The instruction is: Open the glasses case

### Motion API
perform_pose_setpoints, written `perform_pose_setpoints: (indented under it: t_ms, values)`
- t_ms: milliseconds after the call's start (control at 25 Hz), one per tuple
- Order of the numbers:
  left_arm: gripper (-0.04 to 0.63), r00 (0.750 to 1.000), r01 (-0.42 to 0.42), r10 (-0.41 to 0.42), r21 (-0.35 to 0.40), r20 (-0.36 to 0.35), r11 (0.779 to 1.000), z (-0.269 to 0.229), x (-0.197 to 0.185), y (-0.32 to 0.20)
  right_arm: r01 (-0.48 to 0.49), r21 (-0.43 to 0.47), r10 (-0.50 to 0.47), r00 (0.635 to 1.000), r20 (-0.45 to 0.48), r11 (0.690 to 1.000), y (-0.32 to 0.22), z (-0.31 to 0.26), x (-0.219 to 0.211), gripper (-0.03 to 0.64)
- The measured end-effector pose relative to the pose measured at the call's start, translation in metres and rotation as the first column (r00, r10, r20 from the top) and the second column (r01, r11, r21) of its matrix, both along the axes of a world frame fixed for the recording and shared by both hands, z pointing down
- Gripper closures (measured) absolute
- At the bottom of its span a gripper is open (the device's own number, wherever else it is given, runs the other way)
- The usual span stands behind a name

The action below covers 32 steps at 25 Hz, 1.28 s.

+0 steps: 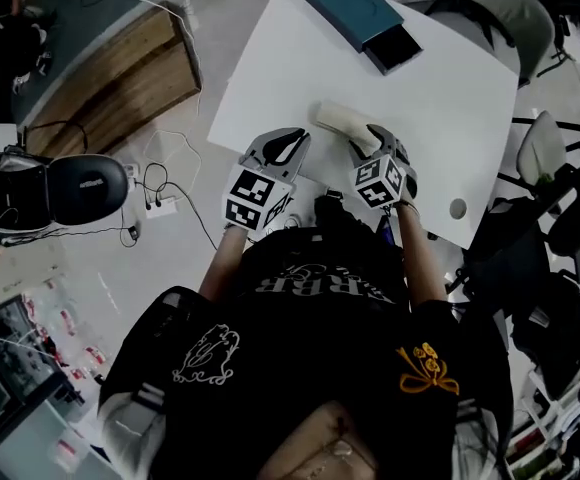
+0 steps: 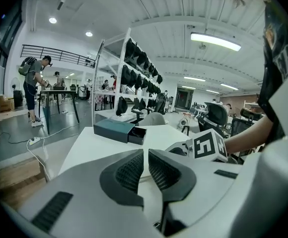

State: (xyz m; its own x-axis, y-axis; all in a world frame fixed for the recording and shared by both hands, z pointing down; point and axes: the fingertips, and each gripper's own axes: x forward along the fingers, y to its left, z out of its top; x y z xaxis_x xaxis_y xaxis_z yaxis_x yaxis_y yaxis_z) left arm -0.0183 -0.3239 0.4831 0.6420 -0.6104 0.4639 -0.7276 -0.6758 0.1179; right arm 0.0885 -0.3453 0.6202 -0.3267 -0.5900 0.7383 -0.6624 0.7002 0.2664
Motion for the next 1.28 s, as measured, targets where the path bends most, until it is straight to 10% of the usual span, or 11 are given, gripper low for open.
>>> perform_pose_setpoints:
  t_ms: [360, 1280]
  values:
    - [0.557, 0.993, -0.017, 0.026, -0.086, 0.111, 0.996, 0.049, 0.008, -0.023, 0.096, 0.013, -0.094, 0.987, -0.134, 0.995, -0.007, 0.023, 0.008, 0.403]
    - [0.448, 0.936, -0.152, 0.241, -0.322, 0.258, 0.935, 0.191, 0.031, -0.062, 0.104, -0.072, -0.106, 0.994, -0.024, 0.992, -0.018, 0.019, 0.013, 0.412]
